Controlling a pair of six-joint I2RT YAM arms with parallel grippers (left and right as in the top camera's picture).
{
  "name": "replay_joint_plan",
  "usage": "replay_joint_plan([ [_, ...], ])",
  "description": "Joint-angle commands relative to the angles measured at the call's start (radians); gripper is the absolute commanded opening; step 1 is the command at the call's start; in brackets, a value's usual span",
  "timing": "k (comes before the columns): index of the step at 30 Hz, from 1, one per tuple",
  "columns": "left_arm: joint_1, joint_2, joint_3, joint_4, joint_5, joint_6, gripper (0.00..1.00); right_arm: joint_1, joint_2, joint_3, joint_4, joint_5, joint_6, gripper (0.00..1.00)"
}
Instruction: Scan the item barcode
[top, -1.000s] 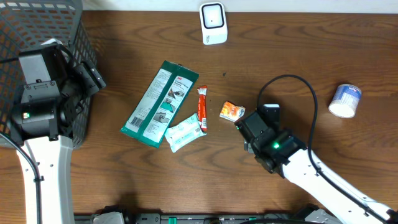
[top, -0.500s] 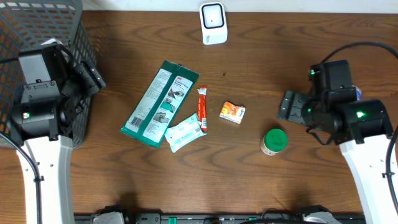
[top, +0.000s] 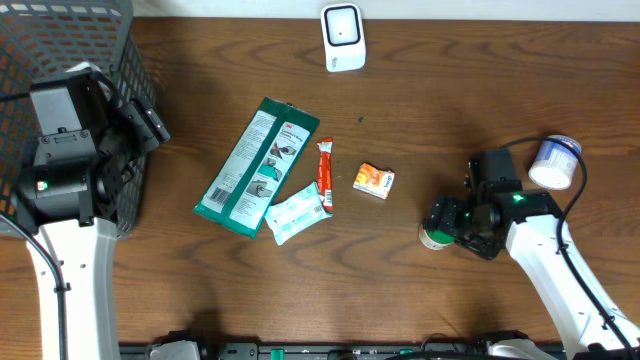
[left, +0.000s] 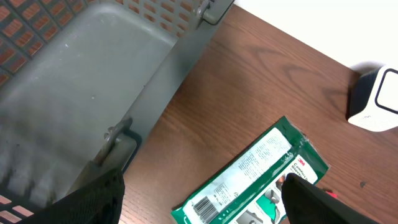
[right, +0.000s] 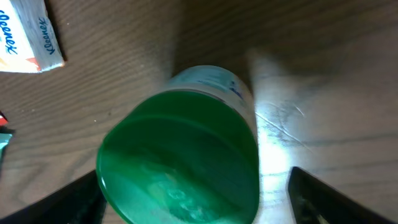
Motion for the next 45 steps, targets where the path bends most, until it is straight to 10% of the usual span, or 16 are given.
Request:
replay_joint_plan([
  [1, 0.007, -0.002, 0.01, -0.003, -0.013, 0.009, 0.83, 0.006, -0.003, -0.026, 0.035, 0.003, 0.045, 0.79],
  [11, 0.007, -0.002, 0.01, -0.003, -0.013, 0.009, 0.83, 0.006, -0.003, -0.026, 0.243, 0.015, -0.247, 0.59],
  [21, 0.007, -0.002, 0.01, -0.003, -0.013, 0.009, 0.83, 0.006, -0.003, -0.013, 0.322, 0.013, -0.371, 0.77],
  [33, 0.007, -0.002, 0.01, -0.003, -0.013, 0.009, 0.83, 0.003, 0.216, 0.6, -0.279, 0.0, -0.459, 0.89],
  [45, 0.007, -0.002, 0.01, -0.003, -0.013, 0.009, 0.83, 0.003, 0.506, 0.595, -0.343, -0.012, -0.383, 0.99],
])
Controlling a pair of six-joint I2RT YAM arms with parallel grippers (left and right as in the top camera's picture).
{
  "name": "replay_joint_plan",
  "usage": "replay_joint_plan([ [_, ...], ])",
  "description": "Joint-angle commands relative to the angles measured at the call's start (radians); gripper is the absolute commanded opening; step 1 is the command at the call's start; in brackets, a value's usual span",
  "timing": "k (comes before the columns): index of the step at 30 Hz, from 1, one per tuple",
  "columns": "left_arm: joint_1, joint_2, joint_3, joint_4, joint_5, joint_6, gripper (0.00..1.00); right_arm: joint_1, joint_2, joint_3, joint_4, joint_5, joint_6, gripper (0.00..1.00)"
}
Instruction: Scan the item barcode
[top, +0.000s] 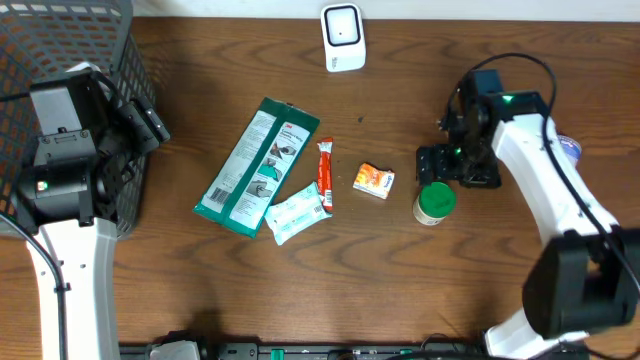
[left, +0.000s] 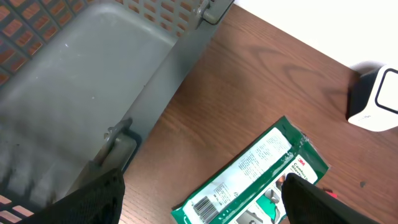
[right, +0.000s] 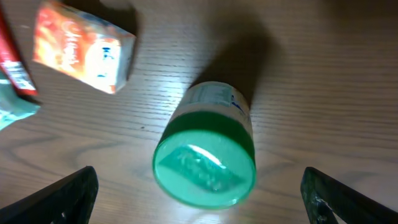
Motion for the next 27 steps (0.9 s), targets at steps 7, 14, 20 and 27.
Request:
replay_joint_plan([
  [7, 0.007, -0.002, 0.01, -0.003, -0.013, 0.009, 0.83, 0.03, 0.101, -0.019, -0.01, -0.011, 0.121, 0.99],
  [14, 0.007, -0.002, 0.01, -0.003, -0.013, 0.009, 0.83, 0.072, 0.101, -0.078, 0.05, -0.001, 0.149, 0.99],
  [20, 0.007, -0.002, 0.01, -0.003, -0.013, 0.009, 0.83, 0.077, 0.101, -0.139, 0.153, 0.024, 0.172, 0.89],
  [27, 0.007, -0.002, 0.01, -0.003, -0.013, 0.009, 0.83, 0.077, 0.098, -0.113, 0.16, 0.032, 0.173, 0.66],
])
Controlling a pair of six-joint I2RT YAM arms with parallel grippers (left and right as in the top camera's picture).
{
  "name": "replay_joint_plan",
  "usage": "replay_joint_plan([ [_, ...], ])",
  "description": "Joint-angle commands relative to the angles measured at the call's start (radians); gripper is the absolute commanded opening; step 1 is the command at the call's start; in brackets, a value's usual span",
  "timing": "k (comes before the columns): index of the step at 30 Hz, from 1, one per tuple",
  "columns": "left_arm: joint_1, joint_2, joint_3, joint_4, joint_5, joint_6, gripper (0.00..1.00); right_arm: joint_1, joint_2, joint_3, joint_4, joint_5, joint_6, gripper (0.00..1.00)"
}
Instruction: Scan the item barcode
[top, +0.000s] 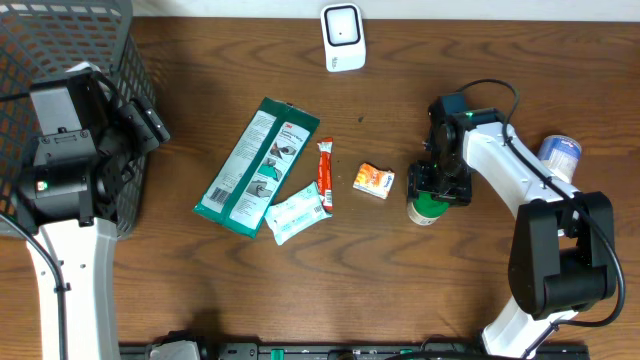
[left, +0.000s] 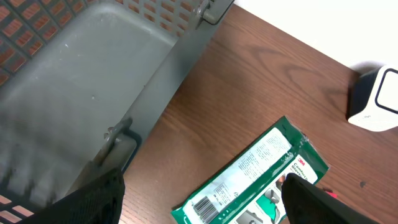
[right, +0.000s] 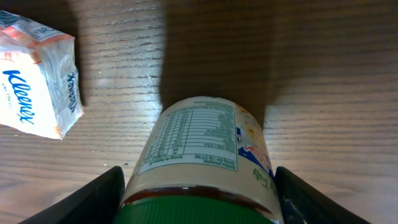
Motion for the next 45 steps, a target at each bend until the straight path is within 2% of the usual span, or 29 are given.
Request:
replay_joint_plan([
  [1, 0.007, -0.002, 0.01, -0.003, -0.013, 0.009, 0.83, 0.013, 0.001, 0.027, -0.004, 0.01, 0.01, 0.66],
  [6, 0.007, -0.002, 0.01, -0.003, -0.013, 0.009, 0.83, 0.013, 0.001, 0.032, -0.006, 0.009, -0.006, 0.65],
  [9, 0.007, -0.002, 0.01, -0.003, -0.013, 0.009, 0.83, 0.013, -0.001, 0.067, -0.027, 0.009, -0.006, 0.58],
  [15, 0.007, -0.002, 0.01, -0.003, -0.013, 0.009, 0.83, 0.018, -0.06, 0.182, -0.084, 0.008, -0.006, 0.51],
  [18, 0.007, -0.002, 0.01, -0.003, -0.013, 0.009, 0.83, 0.018, -0.102, 0.214, -0.101, -0.006, -0.006, 0.43],
  [20, 0.007, -0.002, 0.01, -0.003, -0.013, 0.009, 0.83, 0.018, -0.121, 0.307, -0.175, -0.01, -0.017, 0.34],
  [22, 0.007, -0.002, 0.01, -0.003, -0.013, 0.009, 0.83, 0.018, -0.121, 0.4, -0.233, -0.01, -0.033, 0.33],
  [28, 0.007, -0.002, 0.01, -0.003, -0.013, 0.009, 0.83, 0.048, -0.121, 0.649, -0.266, -0.009, -0.044, 0.18],
  [31, 0.007, -0.002, 0.01, -0.003, -0.013, 0.009, 0.83, 0.105, -0.121, 0.712, -0.116, -0.009, -0.039, 0.02],
  [34, 0.007, -0.002, 0.01, -0.003, -0.013, 0.009, 0.83, 0.149, -0.116, 0.711, 0.019, 0.014, -0.013, 0.01],
  [39, 0.007, -0.002, 0.01, -0.003, -0.013, 0.009, 0.83, 0.248, -0.071, 0.711, 0.255, 0.232, -0.01, 0.01],
  [40, 0.007, -0.002, 0.01, -0.003, -0.013, 0.009, 0.83, 0.274, -0.043, 0.711, 0.323, 0.328, -0.028, 0.01],
  [42, 0.007, -0.002, 0.01, -0.003, -0.013, 0.009, 0.83, 0.293, -0.001, 0.711, 0.401, 0.4, -0.056, 0.01],
  [45, 0.007, -0.002, 0.01, -0.003, -0.013, 0.009, 0.83, 0.298, 0.108, 0.711, 0.565, 0.417, -0.089, 0.01],
])
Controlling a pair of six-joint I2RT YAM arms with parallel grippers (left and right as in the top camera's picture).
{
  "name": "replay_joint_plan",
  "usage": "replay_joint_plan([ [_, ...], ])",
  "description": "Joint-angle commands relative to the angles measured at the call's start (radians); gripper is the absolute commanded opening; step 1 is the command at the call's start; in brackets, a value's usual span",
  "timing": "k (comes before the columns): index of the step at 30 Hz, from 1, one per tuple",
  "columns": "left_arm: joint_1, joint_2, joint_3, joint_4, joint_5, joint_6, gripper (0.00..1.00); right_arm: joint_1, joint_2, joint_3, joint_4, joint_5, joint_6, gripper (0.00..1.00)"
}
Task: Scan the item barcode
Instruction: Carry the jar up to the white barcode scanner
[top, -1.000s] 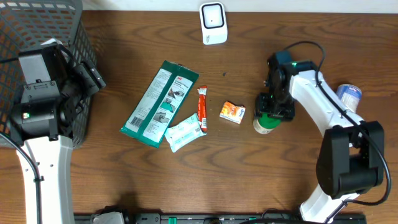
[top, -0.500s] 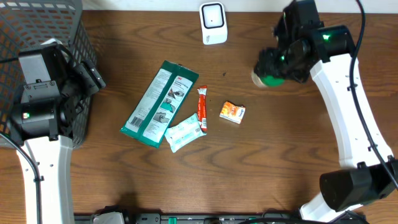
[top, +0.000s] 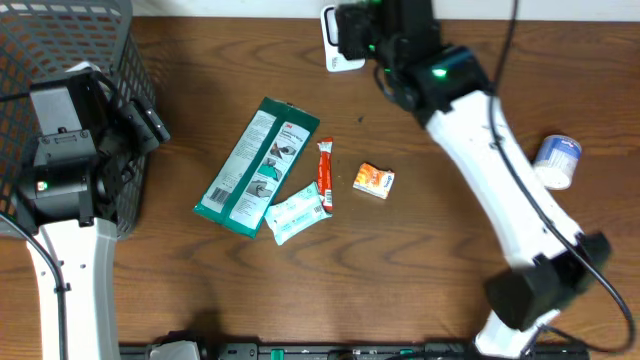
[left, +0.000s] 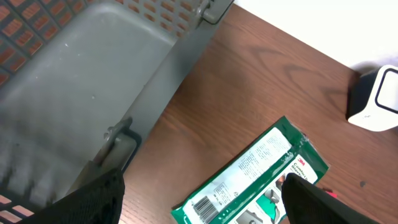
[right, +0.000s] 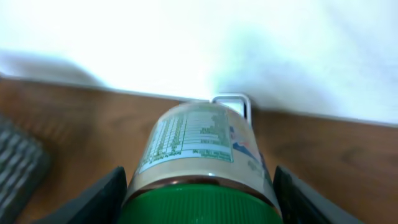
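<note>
The jar (right: 199, 155) has a green lid and a pale label. My right gripper (right: 199, 196) is shut on it just below the lid, with the nutrition label facing the camera. Beyond the jar's far end stands the white scanner (right: 231, 102). In the overhead view my right gripper (top: 368, 28) is stretched to the table's far edge beside the scanner (top: 338, 50), and the jar is hidden under it. My left gripper (left: 202, 202) hangs open over the basket's rim, holding nothing.
A grey mesh basket (top: 70, 40) fills the far left corner. A green 3M packet (top: 255, 165), a pale tissue pack (top: 297, 212), a red sachet (top: 325, 175) and an orange tissue pack (top: 373, 180) lie mid-table. A white tub with a blue lid (top: 555, 160) stands at the right.
My right gripper was around the jar on the table beside the orange tissue pack. Now it holds the jar up at the far edge, in front of the scanner. The left arm has not moved.
The jar was close between my right fingers at the front right of the table. Then it stood alone near the orange tissue pack, with the gripper open and apart from it. Then the fingers flanked it low. Now it is held by the scanner.
</note>
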Motion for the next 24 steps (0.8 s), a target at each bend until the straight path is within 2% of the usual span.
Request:
replay_joint_plan([
  [1, 0.007, -0.002, 0.01, -0.003, -0.013, 0.009, 0.83, 0.002, 0.117, 0.015, 0.124, 0.1, -0.047, 0.01],
  [4, 0.007, -0.002, 0.01, -0.003, -0.013, 0.009, 0.83, -0.01, 0.21, 0.015, 0.256, 0.099, -0.065, 0.01],
  [10, 0.007, -0.002, 0.01, -0.003, -0.013, 0.009, 0.83, -0.02, 0.438, 0.015, 0.706, 0.1, -0.228, 0.01],
  [14, 0.007, -0.002, 0.01, -0.003, -0.013, 0.009, 0.83, -0.029, 0.531, 0.015, 0.903, 0.1, -0.325, 0.01],
  [20, 0.007, -0.002, 0.01, -0.003, -0.013, 0.009, 0.83, -0.058, 0.61, 0.015, 0.985, 0.099, -0.328, 0.01],
  [24, 0.007, -0.002, 0.01, -0.003, -0.013, 0.009, 0.83, -0.08, 0.619, 0.015, 0.982, 0.091, -0.264, 0.01],
])
